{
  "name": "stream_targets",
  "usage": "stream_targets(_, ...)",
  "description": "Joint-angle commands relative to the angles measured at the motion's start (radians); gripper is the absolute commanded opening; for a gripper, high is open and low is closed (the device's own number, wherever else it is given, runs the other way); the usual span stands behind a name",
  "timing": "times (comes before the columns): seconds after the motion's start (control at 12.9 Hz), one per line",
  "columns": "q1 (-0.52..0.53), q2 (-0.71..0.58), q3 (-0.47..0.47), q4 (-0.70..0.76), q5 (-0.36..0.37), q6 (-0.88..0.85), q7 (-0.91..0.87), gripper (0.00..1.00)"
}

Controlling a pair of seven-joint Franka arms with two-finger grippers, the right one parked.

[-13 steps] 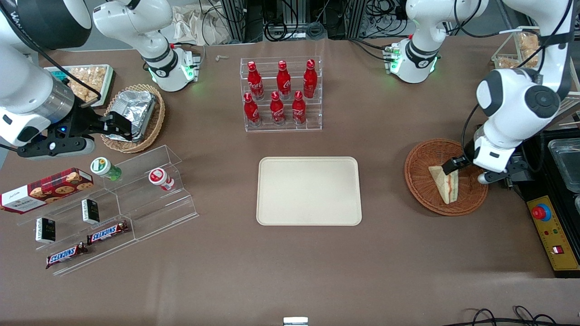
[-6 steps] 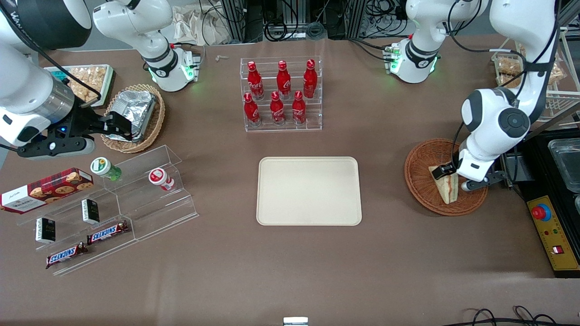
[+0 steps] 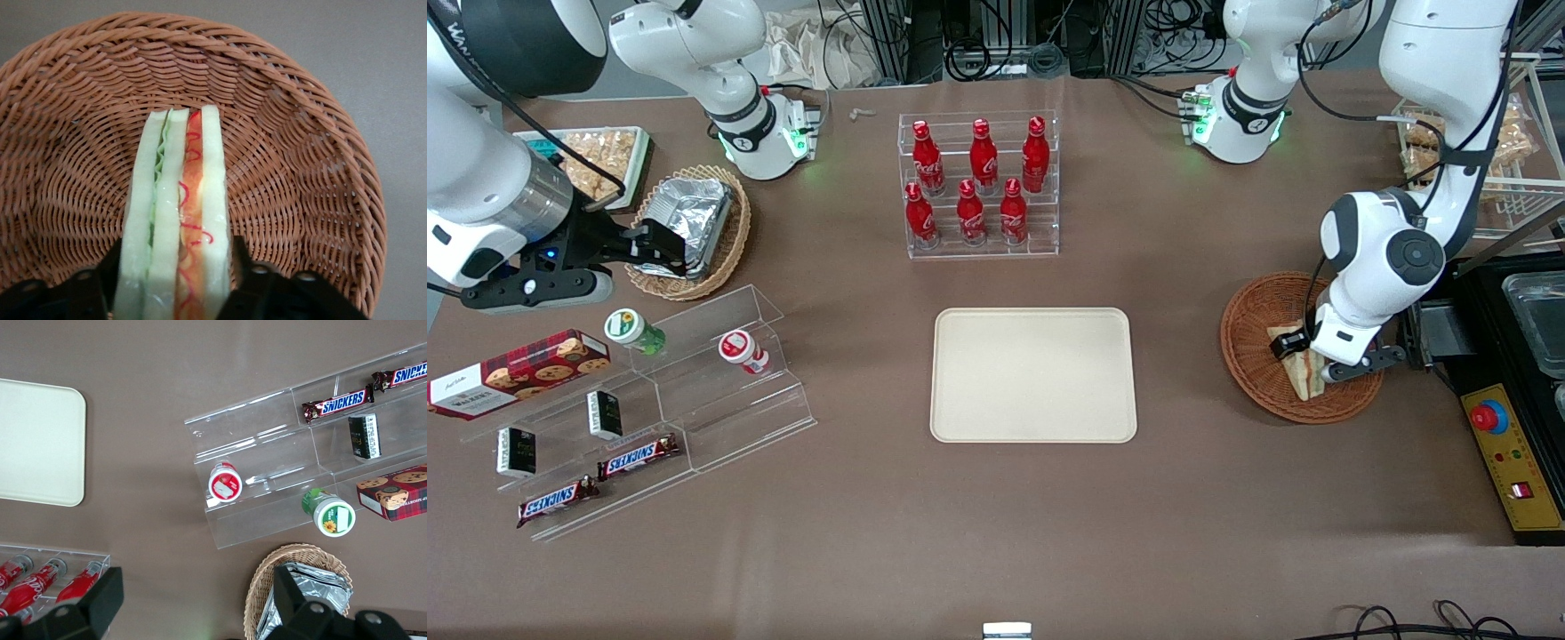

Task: Place sandwich from basket to tray
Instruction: 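Close the left gripper on the sandwich wedge's crust edge, then lift the sandwich out of the basket with the left gripper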

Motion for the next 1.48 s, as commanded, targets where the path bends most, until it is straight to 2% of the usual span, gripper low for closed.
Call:
stream_targets(0.0, 0.007, -0.026, -0.003, -0.012, 0.022, 0.016, -0.001, 0.0)
stream_targets(0.16, 0.006, -0.075, -0.003, 0.0, 0.021, -0.038, -0.01, 0.0)
stream_targets(0.39, 0.004, -0.152, -0.007, 0.106, 0.015, -0.308, -0.023, 0.02)
stream_targets(0.62, -0.022, -0.155, -0.024, 0.346, 0.001, -0.652, -0.043, 0.03)
stream_targets(0.78, -0.03, -0.14, -0.059, 0.501, -0.016, -0.818, -0.078, 0.06)
stream_targets(1.09, -0.03, -0.1, -0.226, 0.632, -0.018, -0.886, -0.199, 0.06)
stream_targets(1.24, -0.046, -0.002, -0.311, 0.716, -0.002, -0.879, -0.317, 0.06)
stream_targets(1.4, -0.123, 0.105, -0.326, 0.778, 0.024, -0.859, -0.365, 0.06)
